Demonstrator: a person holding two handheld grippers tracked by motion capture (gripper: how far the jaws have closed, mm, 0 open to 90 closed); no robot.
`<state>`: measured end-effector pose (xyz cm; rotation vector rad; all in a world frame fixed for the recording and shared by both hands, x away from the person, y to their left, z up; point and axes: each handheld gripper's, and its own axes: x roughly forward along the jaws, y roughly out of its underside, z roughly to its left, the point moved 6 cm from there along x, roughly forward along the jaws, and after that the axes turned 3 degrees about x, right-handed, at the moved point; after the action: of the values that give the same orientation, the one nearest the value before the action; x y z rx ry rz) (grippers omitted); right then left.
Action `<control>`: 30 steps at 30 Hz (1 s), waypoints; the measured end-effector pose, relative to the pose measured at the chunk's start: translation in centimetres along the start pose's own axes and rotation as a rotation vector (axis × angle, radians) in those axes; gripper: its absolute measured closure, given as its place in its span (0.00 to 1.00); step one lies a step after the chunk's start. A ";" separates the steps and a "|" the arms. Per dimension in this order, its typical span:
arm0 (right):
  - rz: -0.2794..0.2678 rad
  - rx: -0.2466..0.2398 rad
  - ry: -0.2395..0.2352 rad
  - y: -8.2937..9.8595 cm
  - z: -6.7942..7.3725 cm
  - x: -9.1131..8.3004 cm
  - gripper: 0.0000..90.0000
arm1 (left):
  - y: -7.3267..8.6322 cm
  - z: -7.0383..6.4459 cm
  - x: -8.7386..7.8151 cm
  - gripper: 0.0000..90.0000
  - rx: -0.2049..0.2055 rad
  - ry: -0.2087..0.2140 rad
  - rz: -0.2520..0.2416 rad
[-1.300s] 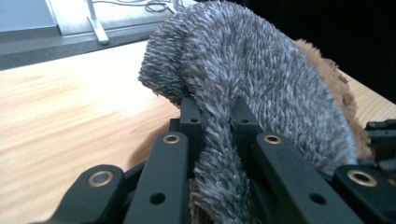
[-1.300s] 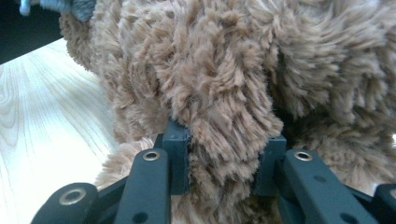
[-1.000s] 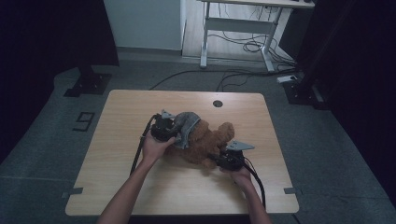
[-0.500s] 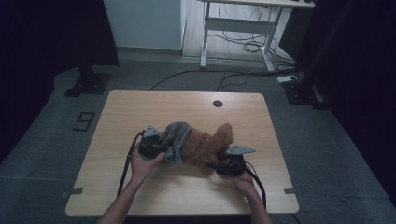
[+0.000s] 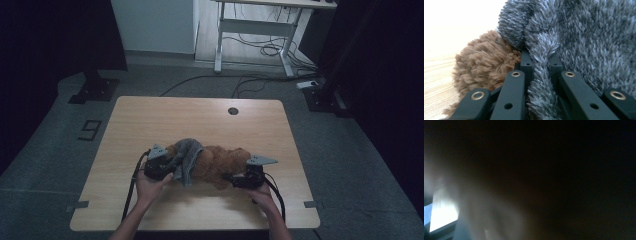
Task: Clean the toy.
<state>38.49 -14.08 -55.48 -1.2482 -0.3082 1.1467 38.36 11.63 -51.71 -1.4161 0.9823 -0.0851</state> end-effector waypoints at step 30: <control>-0.040 -0.007 0.094 -0.5 -1.7 0.1 0.72 | -11.1 -7.5 1.2 0.88 0.128 0.124 -0.091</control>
<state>40.06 -14.94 -55.73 -1.2922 -0.2661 1.0499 39.96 2.61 -41.86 -1.3496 0.9959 -0.3008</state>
